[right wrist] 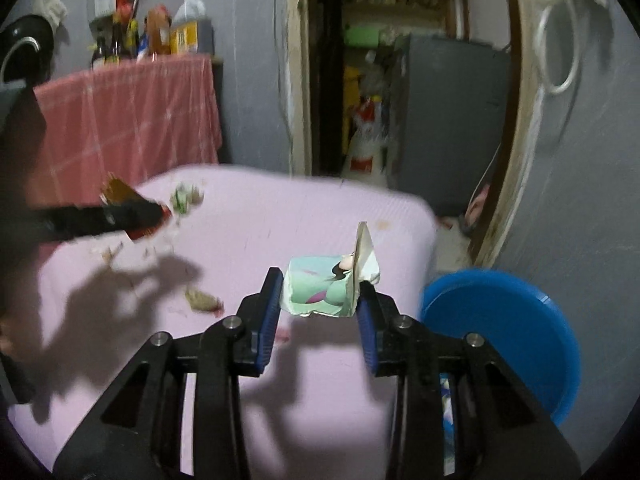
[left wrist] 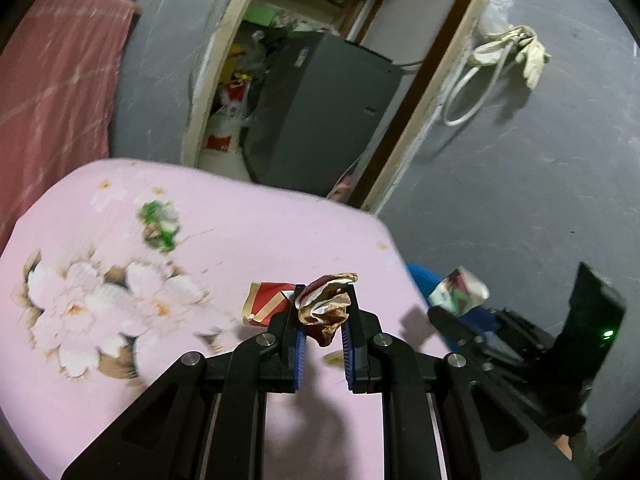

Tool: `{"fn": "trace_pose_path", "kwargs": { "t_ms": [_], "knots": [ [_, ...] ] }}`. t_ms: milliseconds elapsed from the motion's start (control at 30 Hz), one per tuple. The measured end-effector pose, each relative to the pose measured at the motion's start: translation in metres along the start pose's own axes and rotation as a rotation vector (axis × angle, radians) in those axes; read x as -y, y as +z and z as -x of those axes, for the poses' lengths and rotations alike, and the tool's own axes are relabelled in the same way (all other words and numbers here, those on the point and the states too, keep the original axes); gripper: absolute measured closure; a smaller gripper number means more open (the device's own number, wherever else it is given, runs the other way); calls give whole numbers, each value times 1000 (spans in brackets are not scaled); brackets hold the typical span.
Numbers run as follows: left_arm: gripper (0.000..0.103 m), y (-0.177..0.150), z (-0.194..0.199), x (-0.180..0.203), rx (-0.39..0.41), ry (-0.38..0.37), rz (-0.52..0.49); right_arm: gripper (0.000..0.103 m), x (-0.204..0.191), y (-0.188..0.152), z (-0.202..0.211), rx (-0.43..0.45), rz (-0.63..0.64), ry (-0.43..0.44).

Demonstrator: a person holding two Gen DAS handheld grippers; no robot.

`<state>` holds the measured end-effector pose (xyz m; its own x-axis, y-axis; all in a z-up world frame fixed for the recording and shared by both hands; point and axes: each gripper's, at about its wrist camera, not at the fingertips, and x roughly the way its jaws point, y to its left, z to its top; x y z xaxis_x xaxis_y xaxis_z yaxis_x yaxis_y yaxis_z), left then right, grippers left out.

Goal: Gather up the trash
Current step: 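Carry wrapper in left tool while right tool carries paper toward blue bucket, then open both tools over the blue bucket to drop wrapper and paper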

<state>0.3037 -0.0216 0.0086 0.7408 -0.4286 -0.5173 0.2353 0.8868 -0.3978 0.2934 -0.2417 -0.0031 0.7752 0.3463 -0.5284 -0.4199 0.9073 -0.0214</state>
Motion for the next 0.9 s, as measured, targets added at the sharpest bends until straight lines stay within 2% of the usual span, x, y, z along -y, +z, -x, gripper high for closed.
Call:
{"fn": "trace_pose_path", "kwargs": {
  "t_ms": [267, 467, 667, 900],
  "knots": [
    [91, 33, 2, 70, 127, -112, -77, 68, 30, 50, 89, 246, -13, -95],
    [91, 49, -1, 130, 232, -210, -160, 67, 52, 67, 141, 363, -5, -190],
    [90, 48, -19, 173, 276, -254, -221, 67, 81, 56, 161, 382, -12, -282],
    [90, 34, -62, 197, 186, -238, -275, 67, 120, 31, 156, 341, -96, -316]
  ]
}}
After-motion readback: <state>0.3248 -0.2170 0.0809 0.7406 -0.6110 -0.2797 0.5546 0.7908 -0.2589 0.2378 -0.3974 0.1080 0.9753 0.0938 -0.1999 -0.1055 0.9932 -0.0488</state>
